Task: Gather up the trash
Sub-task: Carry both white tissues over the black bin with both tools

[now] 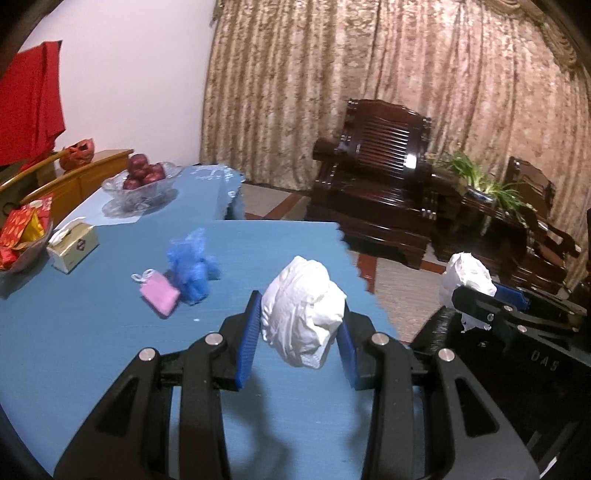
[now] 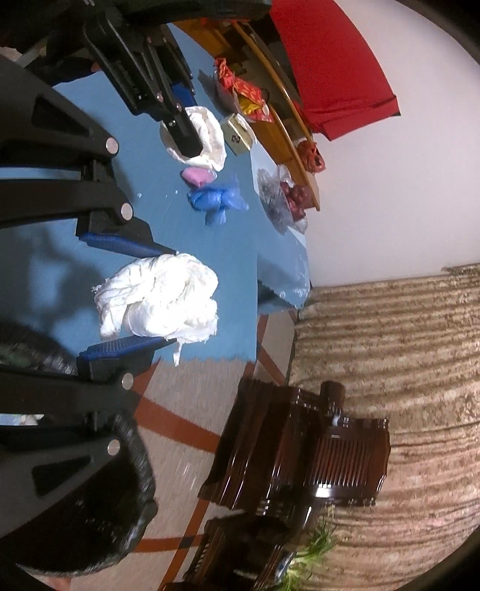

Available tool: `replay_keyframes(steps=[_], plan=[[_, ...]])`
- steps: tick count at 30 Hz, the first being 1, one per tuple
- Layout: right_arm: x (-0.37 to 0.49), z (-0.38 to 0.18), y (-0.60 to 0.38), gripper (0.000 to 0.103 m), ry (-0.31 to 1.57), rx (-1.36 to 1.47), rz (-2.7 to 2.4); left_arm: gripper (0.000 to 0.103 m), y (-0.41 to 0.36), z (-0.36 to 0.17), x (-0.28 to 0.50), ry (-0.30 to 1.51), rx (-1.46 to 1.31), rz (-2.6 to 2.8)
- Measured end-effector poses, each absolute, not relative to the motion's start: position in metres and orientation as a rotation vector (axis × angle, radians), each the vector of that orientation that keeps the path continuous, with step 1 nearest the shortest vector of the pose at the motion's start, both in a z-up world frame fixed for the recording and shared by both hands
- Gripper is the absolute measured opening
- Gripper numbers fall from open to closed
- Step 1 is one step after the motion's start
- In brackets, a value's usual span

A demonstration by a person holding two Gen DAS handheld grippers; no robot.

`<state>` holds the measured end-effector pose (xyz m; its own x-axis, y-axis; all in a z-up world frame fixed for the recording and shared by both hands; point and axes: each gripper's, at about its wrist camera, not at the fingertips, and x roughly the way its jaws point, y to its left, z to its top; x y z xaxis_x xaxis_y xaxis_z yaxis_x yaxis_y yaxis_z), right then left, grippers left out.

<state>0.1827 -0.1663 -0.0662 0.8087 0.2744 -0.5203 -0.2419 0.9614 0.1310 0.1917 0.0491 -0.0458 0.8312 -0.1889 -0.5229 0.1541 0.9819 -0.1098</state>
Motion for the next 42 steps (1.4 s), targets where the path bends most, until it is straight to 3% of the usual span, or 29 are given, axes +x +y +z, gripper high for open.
replay_keyframes(steps=[20, 42], plan=[[0.118, -0.071, -0.286, 0.040, 0.570, 0.109, 0.035, 0.037, -0.076, -0.051, 0.166, 0.561, 0.000, -0.430], [0.086, -0.091, -0.348, 0.039, 0.592, 0.146, -0.112, 0.037, -0.173, -0.083, 0.152, 0.595, 0.062, -0.611]])
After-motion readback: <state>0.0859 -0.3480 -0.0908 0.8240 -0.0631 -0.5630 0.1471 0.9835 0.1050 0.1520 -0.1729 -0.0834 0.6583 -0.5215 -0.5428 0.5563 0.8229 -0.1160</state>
